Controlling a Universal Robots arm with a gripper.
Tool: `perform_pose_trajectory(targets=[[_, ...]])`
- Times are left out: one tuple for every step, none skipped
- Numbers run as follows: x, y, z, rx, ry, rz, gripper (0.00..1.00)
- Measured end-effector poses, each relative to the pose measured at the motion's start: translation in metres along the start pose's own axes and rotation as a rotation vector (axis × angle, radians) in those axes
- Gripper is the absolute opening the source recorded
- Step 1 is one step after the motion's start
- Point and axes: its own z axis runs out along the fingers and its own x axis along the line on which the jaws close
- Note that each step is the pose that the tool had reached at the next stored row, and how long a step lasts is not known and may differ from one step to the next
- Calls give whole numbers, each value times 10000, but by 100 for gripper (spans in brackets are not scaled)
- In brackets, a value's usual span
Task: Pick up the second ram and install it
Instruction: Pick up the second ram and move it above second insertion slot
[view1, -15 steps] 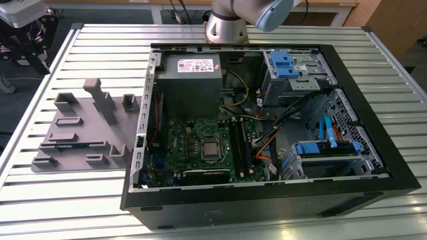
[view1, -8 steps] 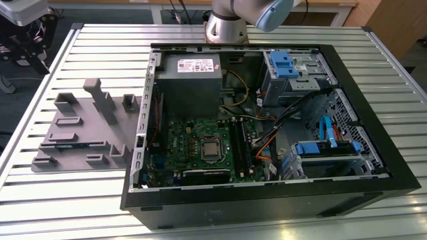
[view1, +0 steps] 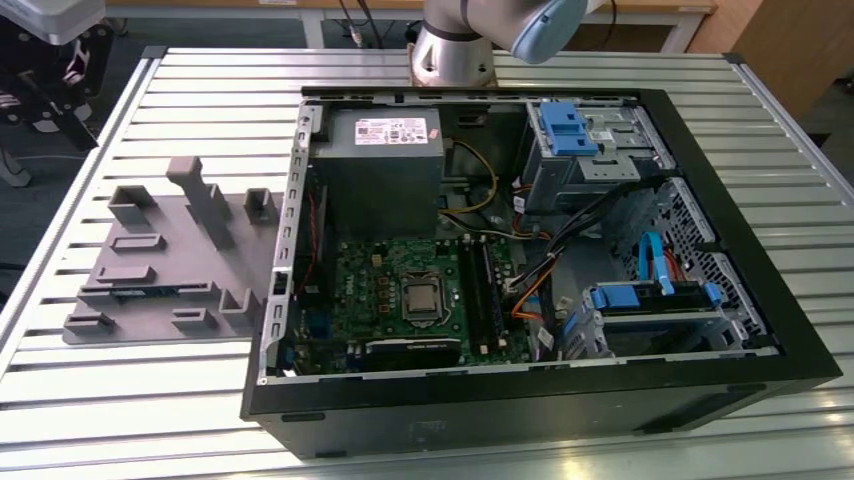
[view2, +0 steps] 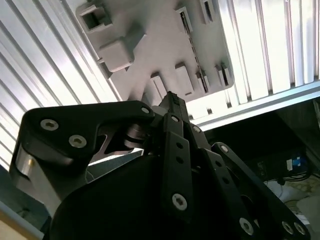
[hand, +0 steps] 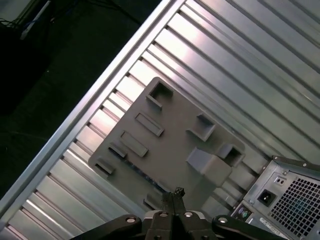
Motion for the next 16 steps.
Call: perform_pose_trajectory(targets=[[0, 0, 0, -4, 8, -157, 11], [1, 1, 1, -8, 14, -315, 11], [1, 1, 2, -11, 21, -476, 11], [1, 1, 2, -14, 26, -617, 11], [2, 1, 2, -17, 31, -718, 11], [2, 1, 2, -18, 34, -783, 11], [1, 1, 2, -19, 35, -792, 11], [1, 1, 2, -19, 36, -794, 11], [1, 1, 2, -19, 36, -794, 11], [1, 1, 1, -19, 36, -795, 11], [1, 1, 2, -19, 36, -795, 11], [1, 1, 2, -19, 36, -796, 11], [1, 1, 2, -19, 36, -797, 11], [1, 1, 2, -19, 36, -797, 11], [1, 1, 2, -19, 36, -798, 11], [1, 1, 2, -19, 36, -803, 11]])
